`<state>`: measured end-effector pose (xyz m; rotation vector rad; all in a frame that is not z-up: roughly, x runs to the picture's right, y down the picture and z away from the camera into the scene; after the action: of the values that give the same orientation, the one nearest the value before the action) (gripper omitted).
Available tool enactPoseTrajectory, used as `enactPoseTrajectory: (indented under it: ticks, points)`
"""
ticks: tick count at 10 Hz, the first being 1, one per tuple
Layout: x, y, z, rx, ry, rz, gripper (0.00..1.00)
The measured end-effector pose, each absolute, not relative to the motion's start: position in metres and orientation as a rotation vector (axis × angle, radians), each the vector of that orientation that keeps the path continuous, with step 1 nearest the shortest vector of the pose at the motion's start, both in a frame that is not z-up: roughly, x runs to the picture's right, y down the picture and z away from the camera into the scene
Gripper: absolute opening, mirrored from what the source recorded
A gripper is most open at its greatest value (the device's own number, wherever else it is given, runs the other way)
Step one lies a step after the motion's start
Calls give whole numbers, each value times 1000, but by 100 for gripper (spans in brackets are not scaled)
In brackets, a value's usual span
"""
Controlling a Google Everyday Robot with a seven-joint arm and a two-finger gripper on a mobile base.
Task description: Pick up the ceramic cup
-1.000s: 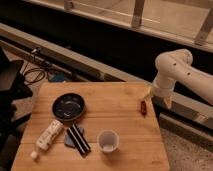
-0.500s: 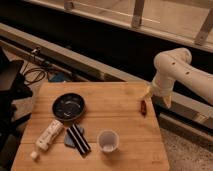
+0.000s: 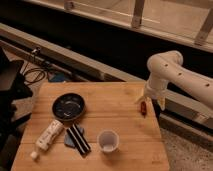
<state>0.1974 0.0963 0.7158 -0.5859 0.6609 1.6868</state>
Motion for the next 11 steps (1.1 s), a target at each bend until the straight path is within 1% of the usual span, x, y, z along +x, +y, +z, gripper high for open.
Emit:
enactPoseTrajectory:
  ticks: [2, 4, 8, 11]
  points:
    - [161, 103, 708, -602, 639, 1640, 80]
    - [139, 101, 710, -593, 639, 1643, 80]
    - [141, 123, 693, -592, 655, 1608, 80]
    - [130, 119, 699, -589, 653, 1599, 80]
